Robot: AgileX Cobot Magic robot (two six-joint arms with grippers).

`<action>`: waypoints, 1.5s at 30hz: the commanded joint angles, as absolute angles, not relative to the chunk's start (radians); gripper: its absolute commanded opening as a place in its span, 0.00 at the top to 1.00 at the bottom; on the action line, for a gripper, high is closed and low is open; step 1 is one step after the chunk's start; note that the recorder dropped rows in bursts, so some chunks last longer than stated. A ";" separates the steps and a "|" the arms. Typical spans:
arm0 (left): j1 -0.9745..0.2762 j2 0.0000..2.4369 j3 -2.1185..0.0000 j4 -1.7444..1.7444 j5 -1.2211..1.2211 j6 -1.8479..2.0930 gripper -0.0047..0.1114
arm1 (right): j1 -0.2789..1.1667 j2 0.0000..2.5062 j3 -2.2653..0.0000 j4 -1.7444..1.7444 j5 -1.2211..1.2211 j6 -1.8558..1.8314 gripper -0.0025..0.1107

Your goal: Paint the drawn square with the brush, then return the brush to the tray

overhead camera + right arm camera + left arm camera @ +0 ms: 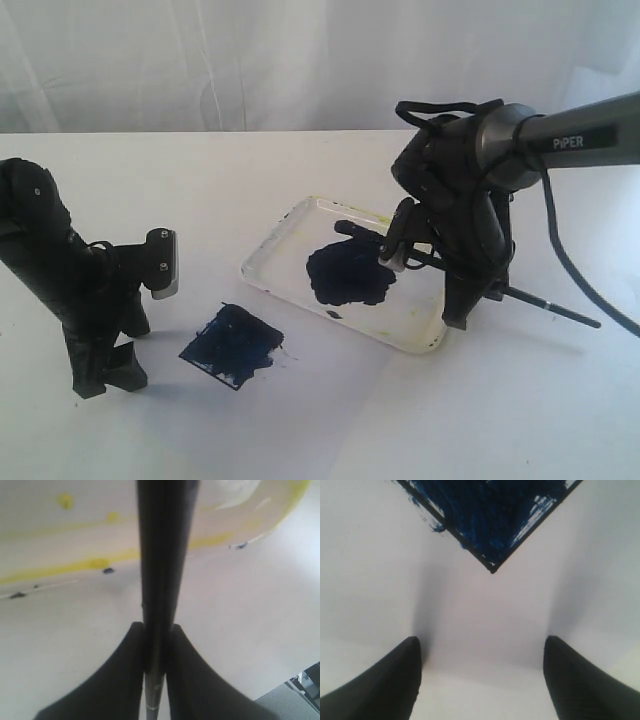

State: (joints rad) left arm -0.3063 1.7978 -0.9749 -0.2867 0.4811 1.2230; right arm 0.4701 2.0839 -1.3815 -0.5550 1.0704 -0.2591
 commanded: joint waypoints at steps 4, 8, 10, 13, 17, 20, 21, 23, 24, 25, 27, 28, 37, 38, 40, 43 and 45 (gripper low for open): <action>-0.312 1.810 -0.964 -0.246 0.497 1.226 0.35 | 0.466 2.086 -1.387 -0.517 1.065 -0.310 0.84; -0.312 1.810 -0.964 -0.246 0.497 1.226 0.35 | 0.466 2.086 -1.387 -0.517 1.067 -0.310 0.80; -0.312 1.810 -0.964 -0.246 0.497 1.226 0.35 | 0.466 2.086 -1.387 -0.512 1.065 -0.310 0.78; -0.312 1.810 -0.964 -0.246 0.497 1.226 0.35 | 0.466 2.086 -1.387 -0.512 1.059 -0.310 0.76; -0.312 1.810 -0.964 -0.246 0.492 1.226 0.35 | 0.466 2.086 -1.387 -0.514 1.059 -0.297 0.64; -0.312 1.810 -0.964 -0.246 0.489 1.226 0.35 | 0.466 2.084 -1.387 -0.516 1.059 -0.239 0.52; -0.312 1.808 -0.964 -0.246 0.489 1.226 0.35 | 0.466 2.082 -1.387 -0.516 1.070 -0.229 0.49; -0.312 1.792 -0.966 -0.246 0.489 1.226 0.35 | 0.466 2.075 -1.387 -0.516 1.078 -0.227 0.49; -0.312 1.784 -0.966 -0.246 0.489 1.226 0.35 | 0.466 2.071 -1.387 -0.514 1.078 -0.221 0.49; -0.312 1.772 -0.966 -0.246 0.489 1.226 0.35 | 0.466 2.063 -1.387 -0.512 1.078 -0.221 0.49; -0.312 1.749 -0.966 -0.246 0.489 1.226 0.35 | 0.466 2.053 -1.387 -0.512 1.071 -0.221 0.49; -0.312 1.725 -0.966 -0.246 0.489 1.226 0.35 | 0.466 2.037 -1.387 -0.512 1.071 -0.221 0.49; -0.312 1.563 -0.966 -0.433 0.480 1.101 0.73 | 0.464 1.910 -1.387 -0.425 1.021 -0.149 0.60; -0.312 1.544 -0.966 -0.419 0.465 0.987 0.88 | 0.454 1.890 -1.387 -0.365 1.013 -0.149 0.69; -0.310 1.513 -0.968 -0.328 0.430 0.777 0.96 | 0.423 1.862 -1.387 -0.248 0.991 -0.151 0.89; -0.266 1.506 -1.030 -0.179 0.536 0.414 0.96 | 0.344 1.840 -1.387 -0.105 1.005 -0.151 0.98; -0.210 1.508 -1.080 -0.138 0.671 0.261 0.96 | 0.289 1.838 -1.384 -0.040 1.032 -0.152 0.98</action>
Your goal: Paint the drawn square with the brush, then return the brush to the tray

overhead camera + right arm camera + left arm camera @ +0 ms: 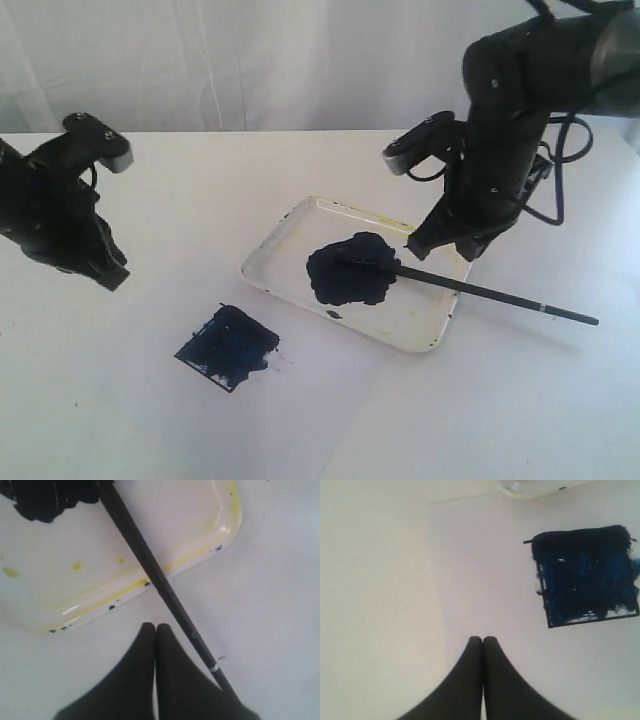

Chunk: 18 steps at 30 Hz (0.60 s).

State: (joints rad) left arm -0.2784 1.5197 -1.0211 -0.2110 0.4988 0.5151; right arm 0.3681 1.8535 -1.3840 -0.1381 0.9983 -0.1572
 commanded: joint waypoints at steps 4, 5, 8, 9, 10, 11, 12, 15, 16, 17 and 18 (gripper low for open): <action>-0.114 1.508 -1.106 -0.108 0.799 0.083 0.96 | 0.222 1.831 -1.378 0.000 1.054 -0.126 0.98; -0.085 1.508 -1.106 -0.103 0.817 0.045 0.96 | 0.203 1.821 -1.371 0.021 1.052 -0.126 0.98; -0.016 1.508 -1.106 -0.100 0.862 0.020 0.96 | 0.149 1.795 -1.343 0.069 1.056 -0.126 0.98; 0.003 1.508 -1.106 -0.098 0.871 0.020 0.96 | 0.130 1.789 -1.331 0.081 1.062 -0.126 0.98; 0.015 1.508 -1.106 -0.098 0.878 0.022 0.96 | 0.115 1.784 -1.321 0.092 1.070 -0.126 0.98; 0.026 1.508 -1.106 -0.093 0.883 0.022 0.96 | 0.096 1.781 -1.310 0.105 1.078 -0.126 0.98; 0.032 1.508 -1.106 -0.088 0.885 0.022 0.96 | 0.080 1.774 -1.297 0.113 1.079 -0.126 0.98; 0.035 1.508 -1.106 -0.081 0.908 0.022 0.96 | 0.044 1.749 -1.251 0.122 1.072 -0.126 0.98; 0.035 1.508 -1.106 -0.081 0.913 0.022 0.96 | 0.033 1.738 -1.237 0.122 1.072 -0.126 0.98; 0.035 1.508 -1.106 -0.077 0.913 0.022 0.96 | 0.023 1.728 -1.225 0.122 1.069 -0.126 0.98; 0.035 1.508 -1.106 -0.077 0.915 0.022 0.96 | 0.014 1.714 -1.212 0.120 1.069 -0.126 0.98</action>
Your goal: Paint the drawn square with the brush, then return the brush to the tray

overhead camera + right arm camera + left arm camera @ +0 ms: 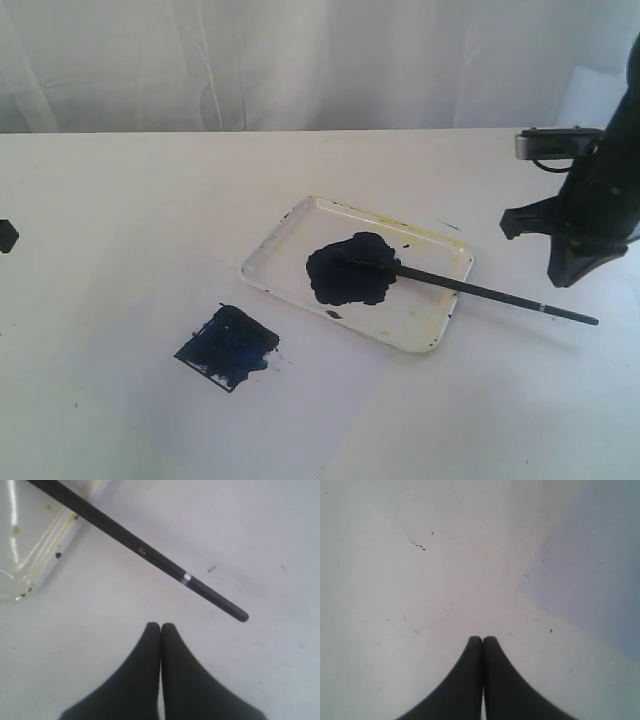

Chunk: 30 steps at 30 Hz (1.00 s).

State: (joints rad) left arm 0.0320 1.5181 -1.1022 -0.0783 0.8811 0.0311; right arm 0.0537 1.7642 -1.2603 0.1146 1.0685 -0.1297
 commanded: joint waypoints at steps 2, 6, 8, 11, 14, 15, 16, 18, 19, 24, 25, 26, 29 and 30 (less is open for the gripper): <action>0.035 1.508 -1.106 -0.065 0.917 0.022 0.96 | -0.005 1.685 -1.183 0.118 1.064 -0.126 0.98; 0.035 1.504 -1.106 -0.046 0.938 0.026 0.96 | -0.049 1.629 -1.117 0.113 1.023 -0.126 0.98; 0.035 1.495 -1.106 -0.044 0.947 0.036 0.96 | -0.071 1.608 -1.092 0.083 1.015 -0.116 0.98; 0.035 1.457 -1.106 -0.044 0.957 0.059 0.96 | -0.074 1.562 -1.064 0.039 1.030 -0.134 0.98; 0.035 1.379 -1.104 -0.044 0.961 0.059 0.96 | -0.066 1.475 -1.034 0.023 1.002 -0.147 0.98; 0.035 1.334 -1.091 -0.044 0.956 0.059 0.96 | -0.061 1.433 -1.023 0.023 0.983 -0.154 0.98; 0.035 1.304 -1.079 -0.044 0.945 0.064 0.96 | -0.052 1.389 -1.011 0.023 0.970 -0.160 0.98; 0.035 1.214 -1.036 -0.039 0.924 0.070 0.96 | -0.037 1.302 -0.973 0.021 0.968 -0.160 0.98; 0.035 1.174 -1.014 -0.036 0.909 0.070 0.96 | -0.027 1.250 -0.951 0.017 0.960 -0.161 0.98; 0.035 0.925 -0.902 0.032 0.856 0.013 0.96 | -0.008 0.987 -0.865 0.007 0.936 -0.161 0.98; 0.035 0.888 -0.890 0.032 0.858 0.015 0.96 | -0.008 0.931 -0.847 0.007 0.934 -0.161 0.98; 0.035 0.796 -0.867 0.032 0.869 0.015 0.96 | -0.008 0.831 -0.816 0.007 0.934 -0.160 0.98; 0.033 0.617 -0.832 0.025 0.892 0.015 0.96 | -0.008 0.599 -0.777 0.007 0.963 -0.157 0.98; 0.033 0.521 -0.811 0.023 0.894 0.015 0.96 | -0.008 0.497 -0.761 0.007 0.979 -0.157 0.98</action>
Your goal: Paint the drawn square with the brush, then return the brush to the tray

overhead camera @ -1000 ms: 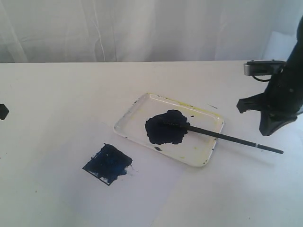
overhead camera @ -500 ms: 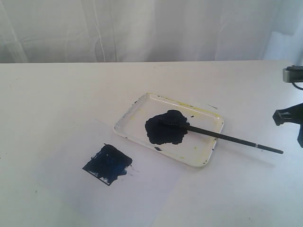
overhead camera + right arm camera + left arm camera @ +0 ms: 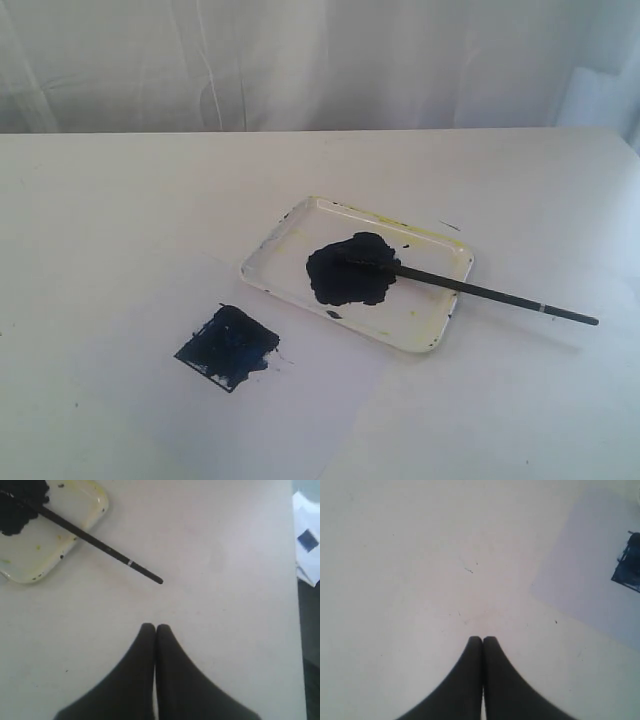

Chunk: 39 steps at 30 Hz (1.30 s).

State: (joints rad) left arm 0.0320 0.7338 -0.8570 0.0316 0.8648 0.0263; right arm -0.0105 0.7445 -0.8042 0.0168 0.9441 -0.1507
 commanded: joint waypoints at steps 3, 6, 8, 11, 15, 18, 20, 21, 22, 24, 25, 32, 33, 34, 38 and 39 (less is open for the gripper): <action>0.031 0.352 -0.781 0.021 0.898 0.015 0.96 | -0.008 0.290 -0.741 0.000 1.009 -0.157 0.98; 0.002 0.190 -0.767 0.021 0.913 0.020 0.96 | -0.008 0.111 -0.741 0.000 1.035 -0.163 0.98; -0.014 0.117 -0.767 0.032 0.932 0.020 0.96 | -0.008 0.035 -0.731 0.000 1.049 -0.163 0.98; -0.014 0.023 -0.767 0.038 0.937 0.015 0.96 | -0.008 0.000 -0.705 0.000 1.053 -0.159 0.98; -0.014 0.000 -0.762 0.048 0.904 0.015 0.96 | -0.008 0.000 -0.675 0.007 1.042 -0.154 0.98; -0.014 0.000 -0.731 0.049 0.873 0.015 0.96 | -0.008 0.000 -0.652 0.007 1.007 -0.154 0.98; -0.014 0.000 -0.692 0.045 0.851 0.015 0.96 | -0.008 0.000 -0.634 0.007 0.973 -0.154 0.98; -0.014 0.000 -0.674 0.045 0.840 0.015 0.96 | -0.008 0.000 -0.625 0.007 0.958 -0.154 0.98; -0.014 0.000 -0.659 0.045 0.835 0.015 0.96 | -0.008 0.000 -0.608 0.007 0.926 -0.154 0.98; -0.014 0.000 -0.624 0.020 0.847 -0.036 0.96 | -0.008 0.000 -0.574 0.007 0.857 -0.152 0.98; -0.014 0.000 -0.601 -0.014 0.836 -0.051 0.96 | -0.008 0.000 -0.551 0.011 0.808 -0.152 0.98; -0.014 0.000 -0.369 -0.056 0.517 -0.053 0.96 | -0.008 0.000 -0.349 0.008 0.525 -0.152 0.98; -0.014 0.000 -0.330 -0.058 0.476 -0.053 0.96 | -0.008 0.000 -0.313 0.008 0.470 -0.152 0.98; -0.014 0.000 -0.294 -0.058 0.425 -0.053 0.96 | -0.008 0.000 -0.279 0.008 0.400 -0.152 0.98; -0.014 0.000 -0.158 -0.017 0.197 -0.044 0.96 | -0.008 0.000 -0.184 0.008 0.173 -0.152 0.98; -0.014 0.000 -0.134 -0.012 0.168 -0.044 0.96 | -0.008 0.000 -0.164 0.008 0.158 -0.152 0.98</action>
State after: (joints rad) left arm -0.0085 0.0065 -0.1980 -0.0281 0.3032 -0.0448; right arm -0.0105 0.0044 -0.2163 0.0068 0.2801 -0.1505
